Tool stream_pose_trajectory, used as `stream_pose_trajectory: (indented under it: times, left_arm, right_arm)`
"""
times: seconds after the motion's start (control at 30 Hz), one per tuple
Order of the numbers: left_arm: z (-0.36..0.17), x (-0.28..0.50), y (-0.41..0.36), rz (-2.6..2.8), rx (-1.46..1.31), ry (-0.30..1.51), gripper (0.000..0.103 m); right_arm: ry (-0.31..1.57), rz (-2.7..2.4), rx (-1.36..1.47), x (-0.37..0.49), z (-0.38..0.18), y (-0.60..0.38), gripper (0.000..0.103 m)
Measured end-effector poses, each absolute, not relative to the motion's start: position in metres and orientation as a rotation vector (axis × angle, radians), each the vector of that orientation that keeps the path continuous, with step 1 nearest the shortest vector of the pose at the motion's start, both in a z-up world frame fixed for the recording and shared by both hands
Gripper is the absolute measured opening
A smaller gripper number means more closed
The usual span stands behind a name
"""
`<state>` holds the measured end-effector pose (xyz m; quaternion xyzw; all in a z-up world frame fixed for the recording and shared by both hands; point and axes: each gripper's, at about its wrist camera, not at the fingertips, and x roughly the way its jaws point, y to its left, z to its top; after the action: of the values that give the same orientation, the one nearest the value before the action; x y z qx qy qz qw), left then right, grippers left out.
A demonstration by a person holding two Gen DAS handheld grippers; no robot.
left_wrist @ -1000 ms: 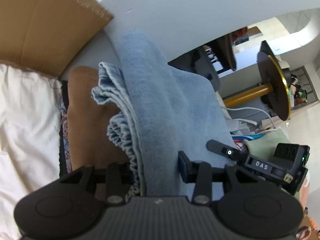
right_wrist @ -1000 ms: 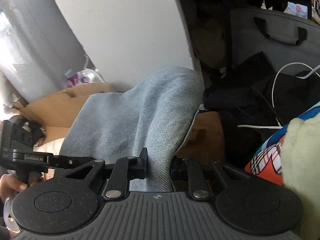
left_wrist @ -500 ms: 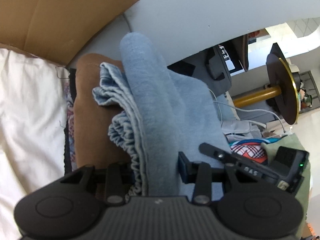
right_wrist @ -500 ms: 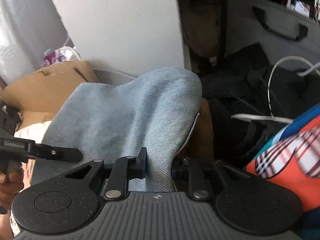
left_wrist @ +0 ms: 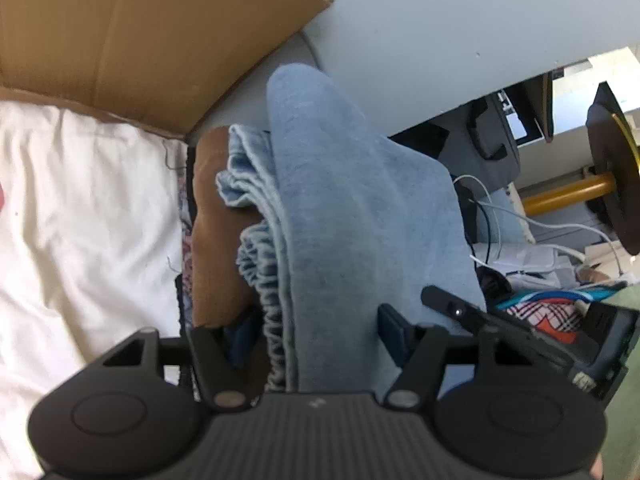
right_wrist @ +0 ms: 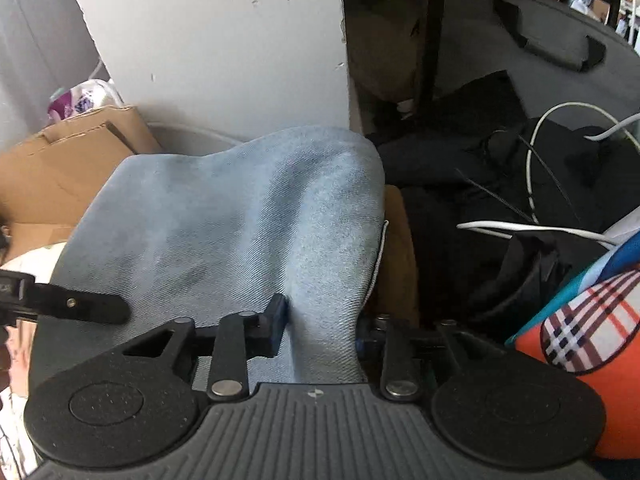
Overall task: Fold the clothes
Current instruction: 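Lift the held jeans stack off the bed with both grippers and carry it away, then lower the folded jeans onto the brown cloth and open both grippers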
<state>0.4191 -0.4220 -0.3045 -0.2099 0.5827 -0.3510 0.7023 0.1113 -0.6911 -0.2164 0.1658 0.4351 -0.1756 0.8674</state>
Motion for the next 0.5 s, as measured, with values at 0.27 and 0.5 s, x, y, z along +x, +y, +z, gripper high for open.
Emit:
stream_pose_trajectory:
  times: [0.27,0.5]
  left_arm:
    - [-0.289,0.415,-0.419,-0.743,-0.353,1.320,0.078]
    - [-0.272,0.416,-0.415,-0.709,-0.244,1.298,0.080]
  right_arm:
    - [0.941,-0.482,0.274,0.118,-0.222,-0.680,0.050]
    - [0.941,-0.514,0.238,0.120,-0.220,-0.677,0.050]
